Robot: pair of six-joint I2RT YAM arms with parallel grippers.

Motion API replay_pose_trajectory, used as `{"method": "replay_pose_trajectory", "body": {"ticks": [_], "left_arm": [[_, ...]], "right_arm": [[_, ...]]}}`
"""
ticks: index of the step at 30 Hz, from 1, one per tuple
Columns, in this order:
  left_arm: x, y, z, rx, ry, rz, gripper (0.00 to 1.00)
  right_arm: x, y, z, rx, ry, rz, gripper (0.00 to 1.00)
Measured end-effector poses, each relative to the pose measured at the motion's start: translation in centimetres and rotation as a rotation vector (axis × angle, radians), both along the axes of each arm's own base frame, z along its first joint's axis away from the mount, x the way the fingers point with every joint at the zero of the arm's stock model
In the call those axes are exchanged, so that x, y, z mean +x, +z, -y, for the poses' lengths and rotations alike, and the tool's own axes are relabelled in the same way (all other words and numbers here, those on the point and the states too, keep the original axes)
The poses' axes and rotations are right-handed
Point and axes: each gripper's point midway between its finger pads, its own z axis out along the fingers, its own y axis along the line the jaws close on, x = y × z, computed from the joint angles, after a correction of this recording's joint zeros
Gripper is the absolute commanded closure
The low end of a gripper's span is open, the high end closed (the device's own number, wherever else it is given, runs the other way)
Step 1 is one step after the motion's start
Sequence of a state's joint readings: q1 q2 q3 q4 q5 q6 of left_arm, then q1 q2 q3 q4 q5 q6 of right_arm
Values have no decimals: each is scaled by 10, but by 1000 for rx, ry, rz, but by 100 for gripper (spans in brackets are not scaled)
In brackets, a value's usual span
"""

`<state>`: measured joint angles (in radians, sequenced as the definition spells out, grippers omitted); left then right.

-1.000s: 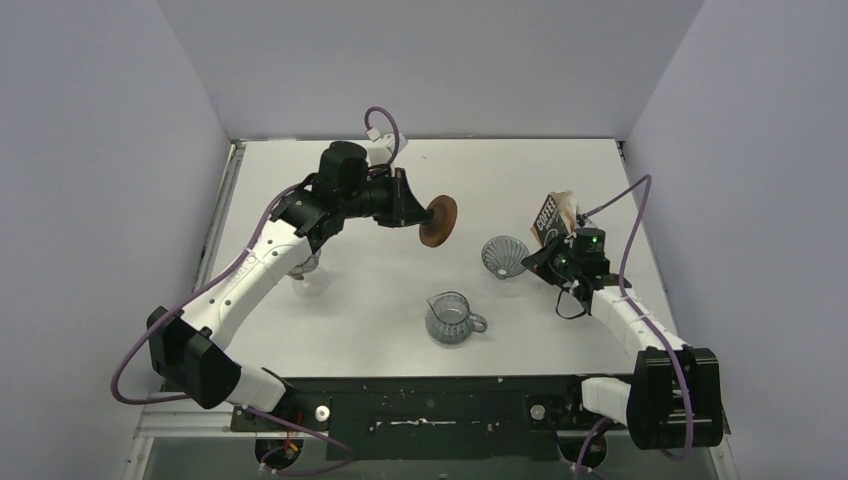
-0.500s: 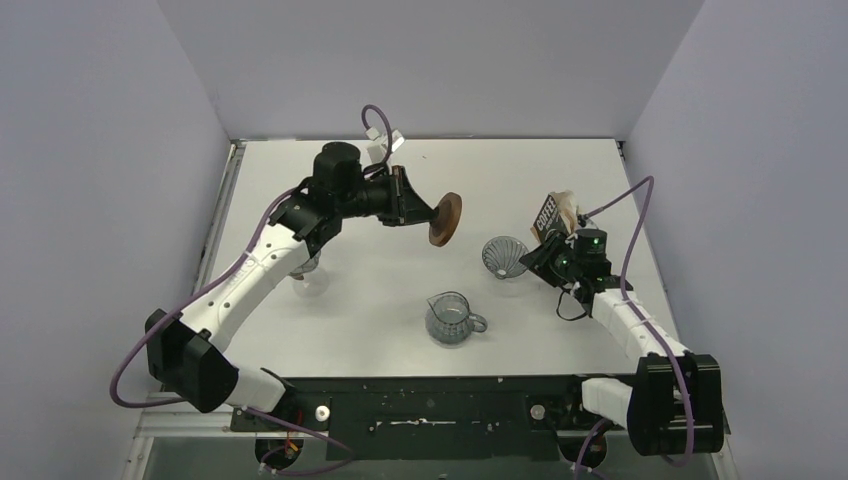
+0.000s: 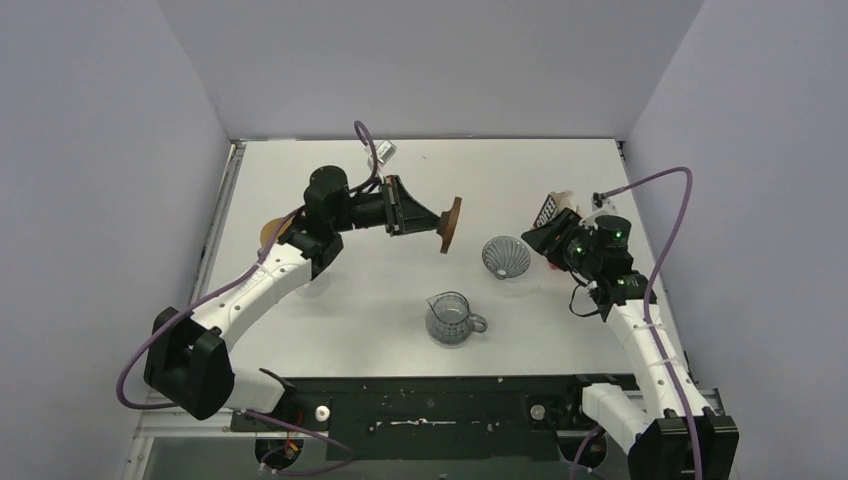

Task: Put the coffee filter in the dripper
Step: Place the coffee dripper at the center of the board, then adjust the dripper holder.

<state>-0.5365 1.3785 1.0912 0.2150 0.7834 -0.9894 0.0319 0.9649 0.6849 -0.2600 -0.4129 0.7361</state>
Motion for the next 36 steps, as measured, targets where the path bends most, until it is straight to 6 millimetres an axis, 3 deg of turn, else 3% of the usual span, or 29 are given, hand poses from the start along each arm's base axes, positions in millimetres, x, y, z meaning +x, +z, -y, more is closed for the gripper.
{"method": "replay_pose_trajectory", "body": {"ticks": [6, 12, 18, 23, 28, 36], "left_arm": [[-15, 18, 1, -155, -67, -44, 100], [-31, 45, -5, -286, -126, -21, 100], [-47, 64, -12, -375, -183, -17, 100], [-62, 79, -20, -445, -234, -6, 100], [-76, 93, -28, -507, -284, 12, 100], [-89, 104, -37, -571, -348, -5, 100]], "right_arm": [[-2, 63, -20, 98, 83, 142, 49], [-12, 103, -60, 238, 217, 238, 40], [-43, 160, -113, 329, 450, 407, 30], [-63, 208, -128, 363, 583, 590, 26], [-81, 234, -143, 403, 711, 712, 24], [-114, 258, -187, 424, 993, 812, 26]]}}
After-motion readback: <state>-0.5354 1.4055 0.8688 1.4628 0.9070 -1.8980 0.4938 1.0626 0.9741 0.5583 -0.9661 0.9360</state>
